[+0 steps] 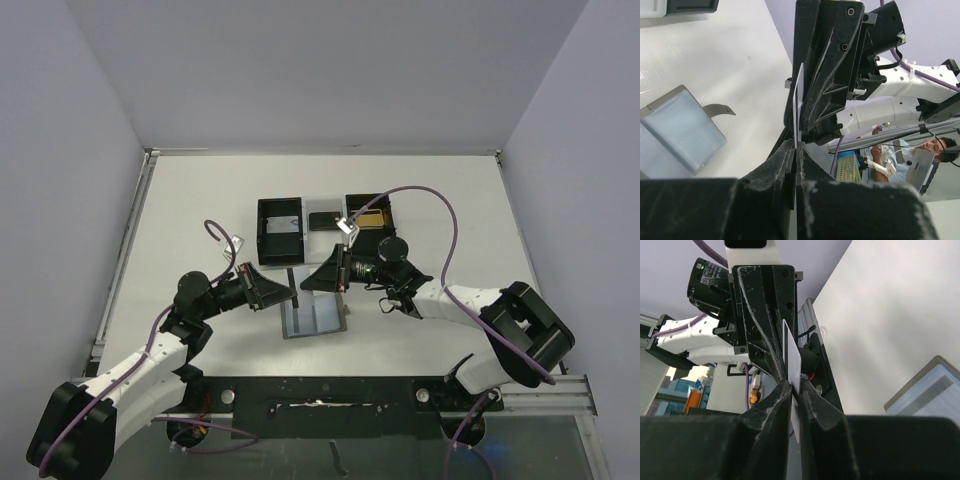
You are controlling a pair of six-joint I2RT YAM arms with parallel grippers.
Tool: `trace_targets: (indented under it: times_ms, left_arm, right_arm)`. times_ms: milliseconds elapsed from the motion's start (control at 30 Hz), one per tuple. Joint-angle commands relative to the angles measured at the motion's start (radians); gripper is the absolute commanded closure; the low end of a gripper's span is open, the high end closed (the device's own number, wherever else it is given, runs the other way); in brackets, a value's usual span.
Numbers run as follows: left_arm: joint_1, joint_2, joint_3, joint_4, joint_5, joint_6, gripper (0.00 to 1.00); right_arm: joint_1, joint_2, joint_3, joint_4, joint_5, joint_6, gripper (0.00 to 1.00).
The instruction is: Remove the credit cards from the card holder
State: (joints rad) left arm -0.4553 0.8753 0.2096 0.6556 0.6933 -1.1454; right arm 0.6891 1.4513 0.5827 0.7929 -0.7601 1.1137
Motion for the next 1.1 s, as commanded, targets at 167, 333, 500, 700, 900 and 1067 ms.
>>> trace_targets:
  times_ms: [167,333,500,700,900,1067]
  left_arm:
    - [0.006,-0.043,0.06,-0.071,-0.015,0.079,0.8]
    - [0.008,-0.091,0.151,-0.387,-0.133,0.234,0.4]
    - [0.013,-0.142,0.276,-0.725,-0.369,0.361,0.32]
    - [0.057,-0.122,0.432,-1.052,-0.621,0.482,0.3]
    - [0.198,-0.103,0.532,-1.181,-0.713,0.573,0.26]
    - [0.29,-0.131,0.532,-1.141,-0.828,0.684,0.25]
  right_arm:
    - [0.001,-0.042,0.012,0.063,-0.041,0.002,1.0]
    - [-0.008,-0.074,0.037,-0.064,0.004,-0.068,1.0]
    - [-0.009,-0.109,0.121,-0.304,0.095,-0.209,1.0]
    - [0.023,-0.147,0.239,-0.573,0.401,-0.483,1.0]
    - [0.086,-0.078,0.382,-0.652,0.692,-0.871,1.0]
    - [0.093,0.021,0.454,-0.538,0.764,-1.133,1.0]
